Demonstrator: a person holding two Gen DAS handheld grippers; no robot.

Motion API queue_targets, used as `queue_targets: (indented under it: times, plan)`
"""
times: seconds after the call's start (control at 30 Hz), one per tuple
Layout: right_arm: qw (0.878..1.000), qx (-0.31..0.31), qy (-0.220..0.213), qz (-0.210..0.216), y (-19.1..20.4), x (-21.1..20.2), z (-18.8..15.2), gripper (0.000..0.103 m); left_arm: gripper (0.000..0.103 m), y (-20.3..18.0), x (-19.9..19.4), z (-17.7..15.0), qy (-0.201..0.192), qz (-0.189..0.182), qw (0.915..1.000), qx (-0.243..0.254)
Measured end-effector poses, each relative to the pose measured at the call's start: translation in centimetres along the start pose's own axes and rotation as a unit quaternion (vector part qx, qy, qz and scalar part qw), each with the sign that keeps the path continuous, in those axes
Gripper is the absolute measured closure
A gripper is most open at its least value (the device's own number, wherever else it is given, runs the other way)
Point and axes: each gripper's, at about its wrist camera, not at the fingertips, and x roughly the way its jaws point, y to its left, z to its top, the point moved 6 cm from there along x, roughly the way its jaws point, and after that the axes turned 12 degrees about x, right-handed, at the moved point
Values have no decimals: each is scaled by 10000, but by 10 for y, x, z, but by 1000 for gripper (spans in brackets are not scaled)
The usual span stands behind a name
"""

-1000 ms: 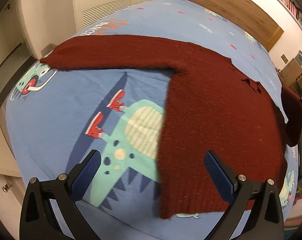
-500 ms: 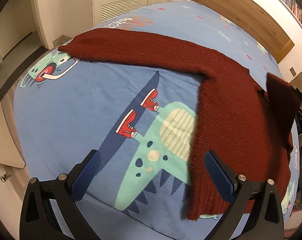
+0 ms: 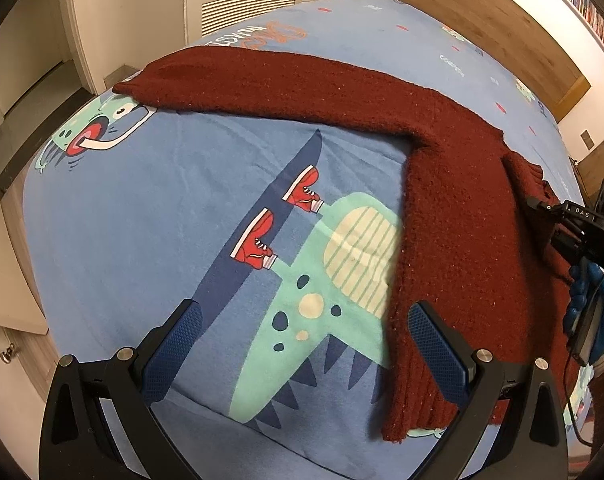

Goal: Fold small clothes
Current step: 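Carry the held sleeve across the sweater body with the right gripper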

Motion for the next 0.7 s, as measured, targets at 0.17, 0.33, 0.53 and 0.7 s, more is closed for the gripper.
queue_targets:
  times: [0.17, 0.33, 0.53, 0.7]
  plan:
    - [9993, 163, -248, 207, -8, -14, 13, 57, 1, 0, 1, 1, -33, 14, 10000, 1]
    - [9963, 622, -515, 293, -26, -28, 26, 53, 1, 1, 1, 2, -115, 44, 9999, 1]
    - [9940, 754, -544, 583, -16, -28, 25, 51, 1, 0, 0, 5, -168, -49, 9998, -4]
    - [9949, 502, -306, 817, 14, -16, 8, 51, 1, 2, 1, 5, -156, -138, 9997, -105]
